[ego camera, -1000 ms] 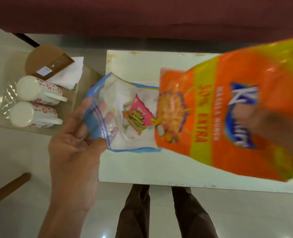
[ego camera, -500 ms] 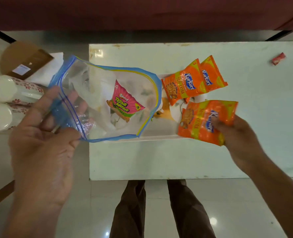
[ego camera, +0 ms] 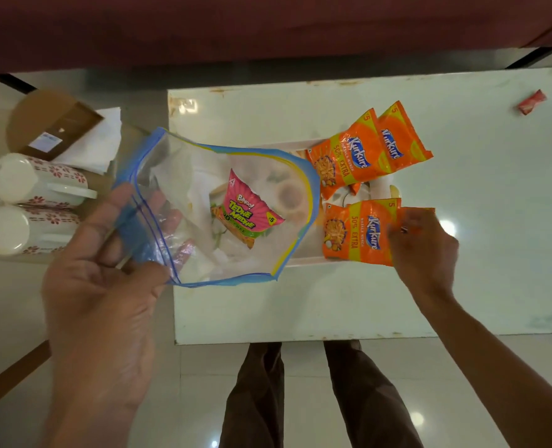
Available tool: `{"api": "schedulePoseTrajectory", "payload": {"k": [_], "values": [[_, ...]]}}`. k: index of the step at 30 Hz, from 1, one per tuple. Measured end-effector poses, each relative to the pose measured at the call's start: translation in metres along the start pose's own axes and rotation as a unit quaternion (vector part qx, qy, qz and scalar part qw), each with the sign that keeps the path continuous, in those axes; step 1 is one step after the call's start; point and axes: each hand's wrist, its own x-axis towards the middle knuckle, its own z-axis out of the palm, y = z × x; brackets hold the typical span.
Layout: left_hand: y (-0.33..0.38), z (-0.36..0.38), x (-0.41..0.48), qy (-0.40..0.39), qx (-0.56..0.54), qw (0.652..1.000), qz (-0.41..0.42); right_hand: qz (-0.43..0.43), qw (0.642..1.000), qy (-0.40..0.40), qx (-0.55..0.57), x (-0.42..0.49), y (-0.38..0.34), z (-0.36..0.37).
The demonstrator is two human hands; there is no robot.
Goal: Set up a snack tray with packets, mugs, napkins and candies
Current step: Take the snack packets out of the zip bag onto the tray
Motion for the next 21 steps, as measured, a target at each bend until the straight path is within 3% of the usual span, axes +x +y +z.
{"api": "schedulePoseTrajectory", "payload": {"k": [4, 6, 8, 10, 14, 16, 21], "values": [[0.006, 0.015, -0.007, 0.0, -0.026, 1.0, -0.012, -0.056, 0.984, 0.108, 0.128, -0.027, -0.05, -0.045], [0.008, 0.019, -0.01, 0.011, -0.021, 1.0, -0.017, -0.128, 0.968, 0.11, 0.188, -0.048, -0.096, -0.068], [0.011, 0.024, -0.014, 0.013, -0.017, 1.0, -0.016, -0.23, 0.948, 0.055, 0.214, -0.065, -0.137, -0.075], [0.013, 0.027, -0.019, 0.015, -0.001, 1.0, -0.013, -0.293, 0.942, -0.05, 0.153, -0.071, -0.166, -0.065], [0.019, 0.034, -0.034, 0.004, -0.004, 1.0, 0.003, -0.267, 0.92, -0.203, -0.203, -0.058, -0.186, -0.012], [0.02, 0.038, -0.042, -0.003, -0.007, 1.0, 0.02, -0.234, 0.911, -0.253, -0.226, -0.051, -0.188, 0.006], [0.011, 0.045, -0.053, -0.036, 0.023, 0.999, 0.021, -0.22, 0.906, -0.259, -0.254, -0.041, -0.189, 0.033]]}}
